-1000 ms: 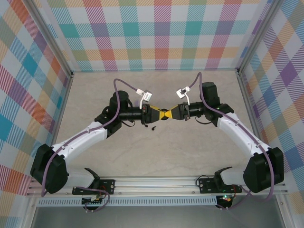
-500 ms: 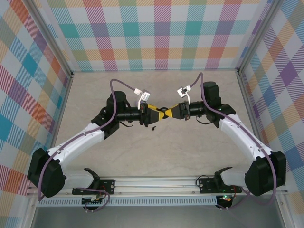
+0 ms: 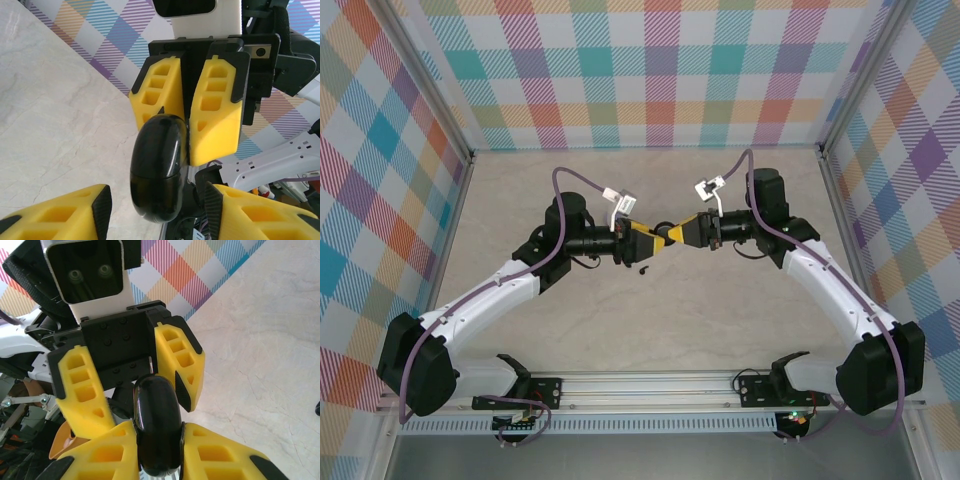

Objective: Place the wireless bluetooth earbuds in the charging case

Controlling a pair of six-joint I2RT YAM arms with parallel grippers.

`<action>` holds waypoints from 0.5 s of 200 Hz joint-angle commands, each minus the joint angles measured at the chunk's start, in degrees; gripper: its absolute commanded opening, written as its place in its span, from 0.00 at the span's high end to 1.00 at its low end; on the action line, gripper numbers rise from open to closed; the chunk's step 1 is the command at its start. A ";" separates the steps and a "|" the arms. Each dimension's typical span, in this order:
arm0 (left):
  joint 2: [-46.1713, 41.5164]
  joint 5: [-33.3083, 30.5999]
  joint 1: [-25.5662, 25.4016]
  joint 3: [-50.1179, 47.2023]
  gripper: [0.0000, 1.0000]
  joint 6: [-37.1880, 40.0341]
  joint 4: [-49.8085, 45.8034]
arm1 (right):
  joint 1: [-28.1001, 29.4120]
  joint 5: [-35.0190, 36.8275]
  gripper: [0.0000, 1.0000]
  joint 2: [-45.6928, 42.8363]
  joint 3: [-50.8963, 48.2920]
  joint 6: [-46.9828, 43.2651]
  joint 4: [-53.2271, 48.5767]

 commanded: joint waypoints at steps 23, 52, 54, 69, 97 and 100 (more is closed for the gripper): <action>0.32 2.17 -0.67 -0.54 0.52 -1.04 3.42 | 0.23 -3.17 0.78 -1.08 1.32 0.40 1.88; 0.92 2.32 -0.96 -0.08 0.55 -1.47 4.04 | 0.40 -3.67 0.78 -1.08 1.23 0.18 1.78; 0.97 2.28 -0.97 -0.06 0.55 -1.55 4.13 | 0.39 -3.68 0.78 -1.06 1.23 0.14 1.76; 1.24 2.36 -1.18 0.18 0.56 -1.71 4.42 | 0.53 -3.75 0.78 -1.17 1.21 -0.02 1.58; 1.93 2.61 -1.45 0.62 0.59 -1.74 4.51 | 0.54 -3.65 0.77 -1.21 1.23 -0.35 1.41; 1.89 2.61 -1.43 0.62 0.60 -1.75 4.48 | 0.55 -3.72 0.77 -1.17 1.23 -0.39 1.42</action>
